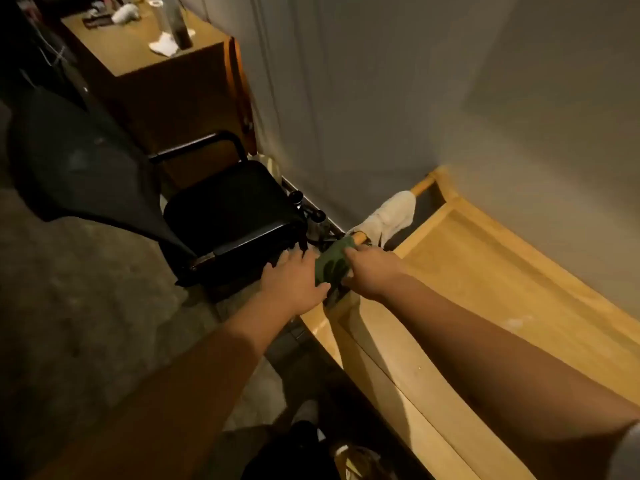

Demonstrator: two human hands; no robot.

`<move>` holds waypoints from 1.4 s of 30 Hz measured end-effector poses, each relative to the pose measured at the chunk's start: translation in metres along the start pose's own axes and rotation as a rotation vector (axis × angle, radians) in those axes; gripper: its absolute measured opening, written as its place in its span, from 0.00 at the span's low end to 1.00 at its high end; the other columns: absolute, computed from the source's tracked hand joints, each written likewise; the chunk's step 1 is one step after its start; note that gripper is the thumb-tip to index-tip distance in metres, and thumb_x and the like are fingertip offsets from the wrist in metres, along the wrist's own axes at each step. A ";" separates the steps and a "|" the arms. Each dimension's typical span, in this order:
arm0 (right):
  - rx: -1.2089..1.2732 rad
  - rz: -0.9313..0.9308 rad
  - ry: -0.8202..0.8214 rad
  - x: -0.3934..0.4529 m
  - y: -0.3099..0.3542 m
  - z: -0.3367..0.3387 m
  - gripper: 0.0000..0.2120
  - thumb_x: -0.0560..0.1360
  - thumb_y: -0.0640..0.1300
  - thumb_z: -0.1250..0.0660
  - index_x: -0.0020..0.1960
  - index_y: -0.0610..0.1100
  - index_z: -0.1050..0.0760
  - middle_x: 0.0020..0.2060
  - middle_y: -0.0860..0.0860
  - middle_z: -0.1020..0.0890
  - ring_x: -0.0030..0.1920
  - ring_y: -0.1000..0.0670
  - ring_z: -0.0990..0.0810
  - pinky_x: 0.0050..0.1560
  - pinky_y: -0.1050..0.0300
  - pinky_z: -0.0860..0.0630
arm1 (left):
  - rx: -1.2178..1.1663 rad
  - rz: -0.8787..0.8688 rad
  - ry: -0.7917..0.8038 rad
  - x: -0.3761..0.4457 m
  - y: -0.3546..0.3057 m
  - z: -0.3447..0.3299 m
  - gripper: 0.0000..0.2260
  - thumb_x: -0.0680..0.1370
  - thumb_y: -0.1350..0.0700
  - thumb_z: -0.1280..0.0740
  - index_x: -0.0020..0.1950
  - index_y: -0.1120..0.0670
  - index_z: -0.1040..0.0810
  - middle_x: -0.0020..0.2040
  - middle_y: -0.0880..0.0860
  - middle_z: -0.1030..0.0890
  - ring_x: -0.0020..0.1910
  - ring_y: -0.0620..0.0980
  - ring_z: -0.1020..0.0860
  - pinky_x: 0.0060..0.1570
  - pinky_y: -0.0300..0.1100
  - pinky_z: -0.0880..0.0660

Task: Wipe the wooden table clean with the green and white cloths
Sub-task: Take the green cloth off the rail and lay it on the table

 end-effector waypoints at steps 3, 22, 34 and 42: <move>-0.093 0.032 0.063 0.037 0.002 -0.019 0.31 0.75 0.52 0.29 0.74 0.48 0.37 0.71 0.43 0.30 0.68 0.40 0.30 0.57 0.44 0.24 | -0.058 0.032 0.075 0.036 0.012 -0.015 0.39 0.77 0.37 0.35 0.81 0.51 0.47 0.82 0.56 0.45 0.80 0.59 0.48 0.72 0.63 0.41; -0.330 0.233 0.216 0.099 0.000 -0.065 0.26 0.78 0.44 0.32 0.73 0.53 0.34 0.67 0.48 0.26 0.67 0.43 0.30 0.56 0.45 0.24 | -0.255 0.018 0.179 0.085 0.009 -0.076 0.26 0.80 0.46 0.32 0.73 0.57 0.33 0.63 0.60 0.22 0.62 0.60 0.22 0.55 0.55 0.21; 0.018 0.160 0.055 0.022 -0.022 -0.022 0.08 0.78 0.49 0.34 0.57 0.52 0.24 0.47 0.52 0.22 0.48 0.48 0.21 0.39 0.54 0.27 | -0.088 -0.283 0.073 0.045 -0.020 -0.018 0.19 0.81 0.51 0.33 0.72 0.47 0.27 0.54 0.50 0.18 0.50 0.51 0.19 0.50 0.50 0.20; 0.372 -0.123 0.032 -0.116 -0.089 -0.031 0.06 0.77 0.46 0.32 0.52 0.45 0.26 0.45 0.45 0.19 0.45 0.44 0.22 0.42 0.52 0.28 | -0.039 -0.576 0.169 -0.005 -0.134 -0.028 0.10 0.78 0.53 0.31 0.58 0.46 0.22 0.47 0.48 0.20 0.47 0.50 0.21 0.41 0.45 0.26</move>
Point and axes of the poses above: each hand's wrist, its own x-axis towards the middle knuckle, its own z-axis out of the back of the hand, y = z × x, the point moved 9 cm from there along x, towards the middle knuckle
